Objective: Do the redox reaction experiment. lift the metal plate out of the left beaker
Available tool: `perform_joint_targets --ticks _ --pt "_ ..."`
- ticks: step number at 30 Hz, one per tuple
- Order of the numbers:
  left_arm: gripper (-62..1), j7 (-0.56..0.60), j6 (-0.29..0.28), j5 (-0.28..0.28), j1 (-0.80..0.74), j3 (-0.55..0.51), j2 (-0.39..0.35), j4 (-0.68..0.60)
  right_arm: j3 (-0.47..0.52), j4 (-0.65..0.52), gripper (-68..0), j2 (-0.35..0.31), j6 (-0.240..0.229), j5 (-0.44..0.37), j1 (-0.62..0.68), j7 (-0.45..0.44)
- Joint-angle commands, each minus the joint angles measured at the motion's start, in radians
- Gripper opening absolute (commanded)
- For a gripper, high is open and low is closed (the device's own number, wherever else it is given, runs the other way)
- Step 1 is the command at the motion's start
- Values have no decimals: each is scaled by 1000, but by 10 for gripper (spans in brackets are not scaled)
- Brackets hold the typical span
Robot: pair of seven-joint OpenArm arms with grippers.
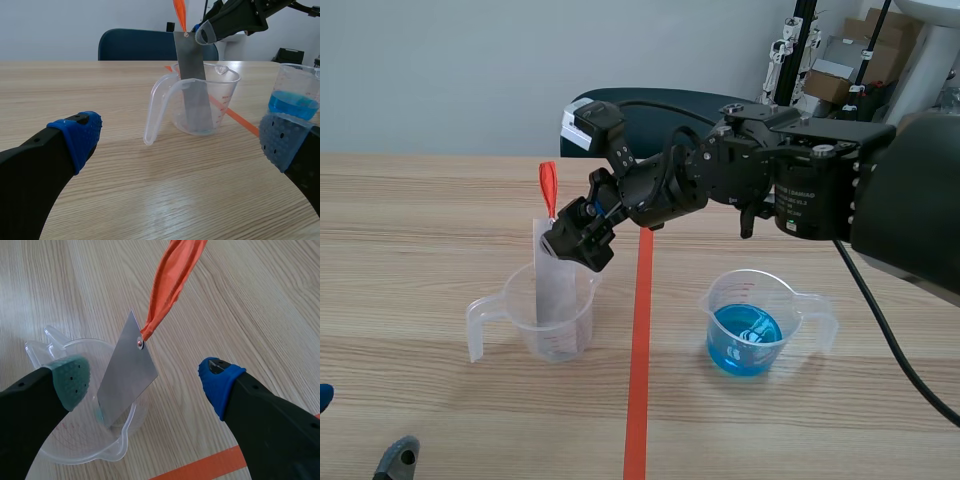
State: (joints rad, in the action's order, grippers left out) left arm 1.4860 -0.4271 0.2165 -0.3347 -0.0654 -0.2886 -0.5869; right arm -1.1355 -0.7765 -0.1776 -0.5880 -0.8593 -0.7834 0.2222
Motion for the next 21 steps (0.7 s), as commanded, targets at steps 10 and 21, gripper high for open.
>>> perform_joint_targets --ticks 10,21 --pt "14 16 -2 -6 3 0 -11 -17 8 -9 -381 3 -4 -8 -27 -10" --pt "14 16 -2 -6 3 0 -11 -17 8 -9 -574 3 -19 -7 -29 -11"
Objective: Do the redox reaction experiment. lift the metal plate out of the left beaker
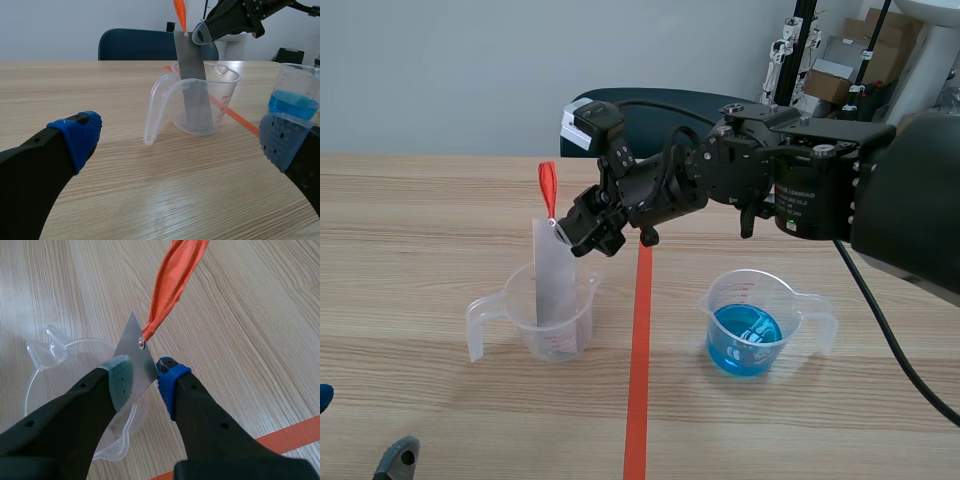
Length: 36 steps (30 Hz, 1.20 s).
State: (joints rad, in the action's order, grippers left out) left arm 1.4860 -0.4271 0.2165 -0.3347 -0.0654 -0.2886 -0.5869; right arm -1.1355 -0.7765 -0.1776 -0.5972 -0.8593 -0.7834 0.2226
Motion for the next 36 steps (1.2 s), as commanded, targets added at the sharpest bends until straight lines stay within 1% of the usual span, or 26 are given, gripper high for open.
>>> perform_joint_targets --ticks 1,4,5,13,16,22,25,29,36 --pt "14 16 -2 -6 3 0 -11 -17 8 -9 -597 3 -10 -7 -29 -11" --pt "14 16 -2 -6 3 0 -11 -17 8 -9 -674 3 -26 -7 -29 -12" --pt "14 16 -2 -6 3 0 -11 -17 8 -10 -670 3 -32 -7 -29 -12" --pt "14 16 -2 -6 3 0 -11 -17 8 -10 -670 3 -34 -7 -33 -6" --pt "14 16 -2 -6 5 0 -11 -17 8 -10 -669 3 -63 -8 -33 -3" --pt "14 13 -2 -6 6 0 -11 -17 8 -10 -669 0 -67 -8 -33 4" --pt "14 13 -2 -6 6 0 -11 -17 8 -10 -669 -5 -82 -11 -33 4" --pt "14 13 -2 -6 6 0 -11 -17 8 -10 -669 -17 -108 -39 -33 4" --pt "14 13 -2 -6 6 0 -11 -17 8 -10 -669 -28 -115 -53 -33 11"
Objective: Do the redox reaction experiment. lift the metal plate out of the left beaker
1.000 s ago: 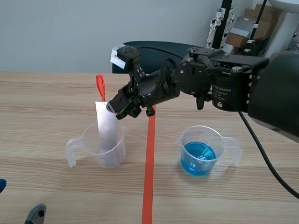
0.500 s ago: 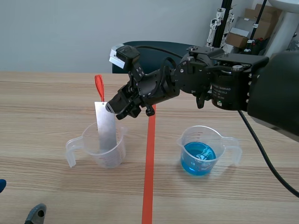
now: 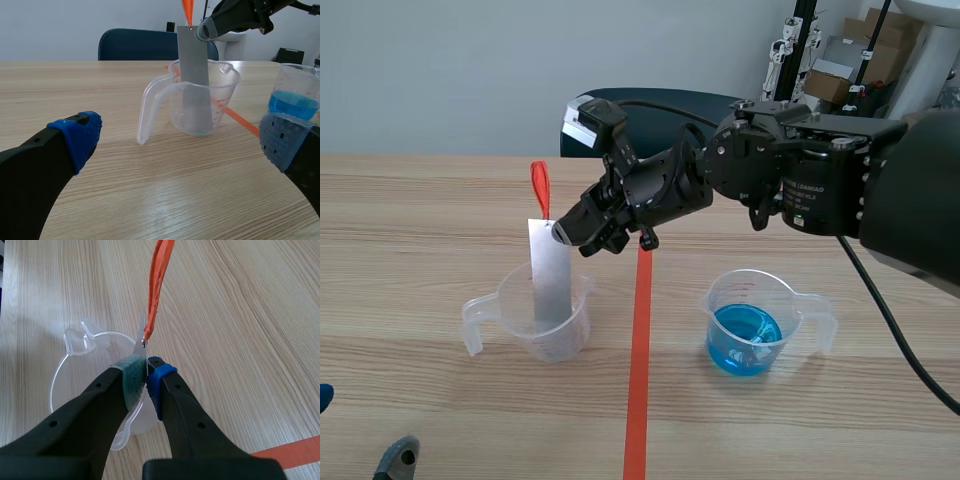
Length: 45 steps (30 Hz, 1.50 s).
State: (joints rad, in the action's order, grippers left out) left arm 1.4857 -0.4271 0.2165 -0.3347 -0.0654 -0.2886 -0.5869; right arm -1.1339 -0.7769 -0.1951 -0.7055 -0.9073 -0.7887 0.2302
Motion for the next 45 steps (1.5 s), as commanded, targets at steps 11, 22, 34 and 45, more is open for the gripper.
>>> perform_joint_targets --ticks 11,22,34,45 --pt "14 14 -2 -6 6 0 -11 -17 7 -9 -669 -21 -30 -28 -28 -13" --pt "14 14 -2 -6 6 0 -11 -17 7 -10 -669 -21 -40 -27 -28 -34" --pt "14 14 -2 -6 6 0 -11 -17 7 -15 -669 -21 -40 -28 -28 -39" --pt "14 14 -2 -6 6 0 -11 -17 7 -64 -669 -21 -40 -27 -28 -27"
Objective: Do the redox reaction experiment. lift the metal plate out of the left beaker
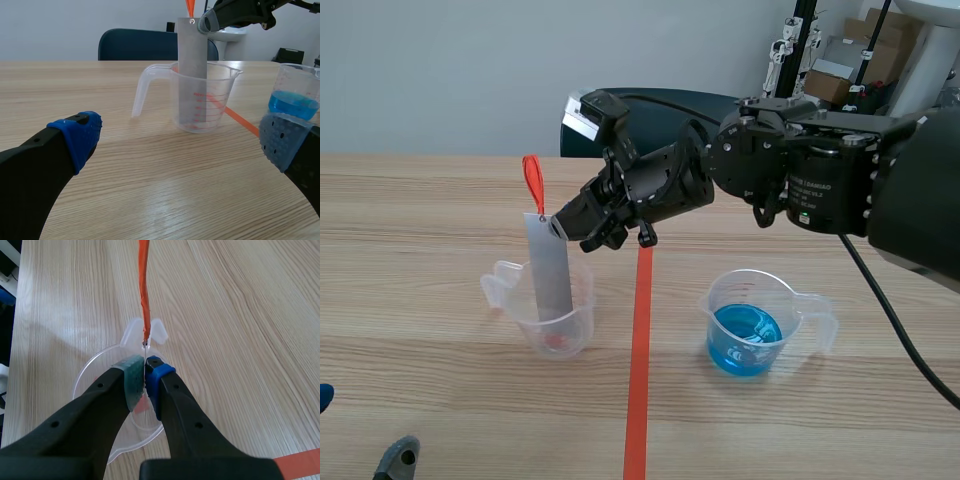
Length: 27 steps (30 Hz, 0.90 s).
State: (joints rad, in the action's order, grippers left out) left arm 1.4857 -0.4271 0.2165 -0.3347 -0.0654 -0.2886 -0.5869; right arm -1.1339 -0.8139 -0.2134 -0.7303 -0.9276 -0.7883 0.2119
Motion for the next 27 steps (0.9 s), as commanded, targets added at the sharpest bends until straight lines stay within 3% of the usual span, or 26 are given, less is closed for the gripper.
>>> perform_joint_targets --ticks 1,12,27 --pt "14 14 -2 -6 6 0 -11 -17 7 -33 -669 -3 -15 -8 -29 -4" --pt "14 14 -2 -6 6 0 -11 -17 7 -108 -669 -22 -15 -53 -25 48" --pt "14 14 -2 -6 6 0 -11 -17 7 -193 -669 -28 -15 -53 2 91"
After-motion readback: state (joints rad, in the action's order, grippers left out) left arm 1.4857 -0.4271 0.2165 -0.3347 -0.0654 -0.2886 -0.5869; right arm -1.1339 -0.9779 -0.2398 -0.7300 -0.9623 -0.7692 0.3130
